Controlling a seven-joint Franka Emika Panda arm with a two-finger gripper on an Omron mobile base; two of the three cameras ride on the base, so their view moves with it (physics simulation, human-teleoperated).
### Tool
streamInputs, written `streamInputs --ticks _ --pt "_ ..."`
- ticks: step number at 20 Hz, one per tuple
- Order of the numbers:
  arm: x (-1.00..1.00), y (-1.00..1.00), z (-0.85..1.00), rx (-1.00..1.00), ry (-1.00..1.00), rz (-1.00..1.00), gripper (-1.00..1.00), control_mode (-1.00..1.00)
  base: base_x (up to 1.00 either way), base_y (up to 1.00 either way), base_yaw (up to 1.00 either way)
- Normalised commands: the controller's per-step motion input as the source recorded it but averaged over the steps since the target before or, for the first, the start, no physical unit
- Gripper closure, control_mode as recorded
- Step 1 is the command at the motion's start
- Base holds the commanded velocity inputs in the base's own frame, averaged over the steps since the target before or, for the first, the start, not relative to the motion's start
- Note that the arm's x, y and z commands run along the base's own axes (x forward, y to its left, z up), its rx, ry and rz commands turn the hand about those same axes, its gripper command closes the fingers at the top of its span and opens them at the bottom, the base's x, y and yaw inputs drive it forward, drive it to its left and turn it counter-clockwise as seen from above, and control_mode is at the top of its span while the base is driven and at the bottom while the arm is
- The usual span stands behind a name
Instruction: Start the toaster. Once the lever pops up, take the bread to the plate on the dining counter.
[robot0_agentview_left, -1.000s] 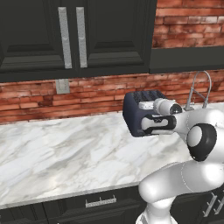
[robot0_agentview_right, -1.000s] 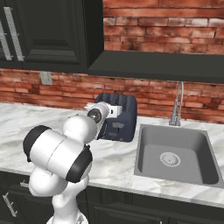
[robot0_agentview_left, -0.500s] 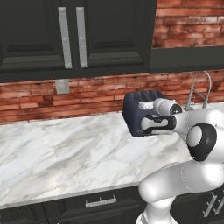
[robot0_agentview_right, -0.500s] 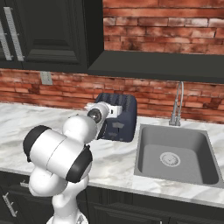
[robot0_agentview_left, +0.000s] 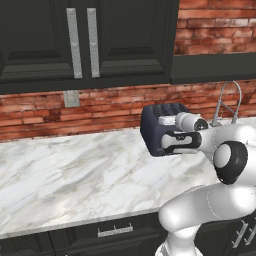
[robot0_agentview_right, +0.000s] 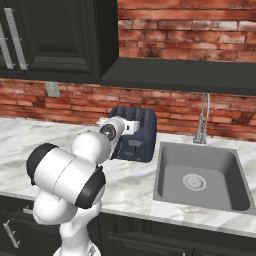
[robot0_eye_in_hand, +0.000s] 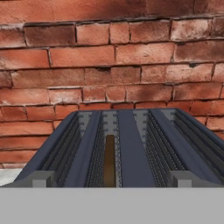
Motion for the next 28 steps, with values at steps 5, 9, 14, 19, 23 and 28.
streamInputs --ticks 5,9,14,19,23,28 --pt "0.0 0.0 0.0 0.0 0.0 0.0 -1.0 -1.0 0.0 0.0 0.0" --pt "0.0 0.0 0.0 0.0 0.0 0.0 -1.0 -1.0 0.0 0.0 0.0" --pt "0.0 0.0 0.0 0.0 0.0 0.0 -1.0 -1.0 0.0 0.0 0.0" --pt "0.0 0.0 0.0 0.0 0.0 0.0 -1.0 -1.0 0.0 0.0 0.0" --pt "0.0 0.0 0.0 0.0 0.0 0.0 -1.0 -1.0 0.0 0.0 0.0" --pt "0.0 0.0 0.0 0.0 0.0 0.0 -1.0 -1.0 0.0 0.0 0.0"
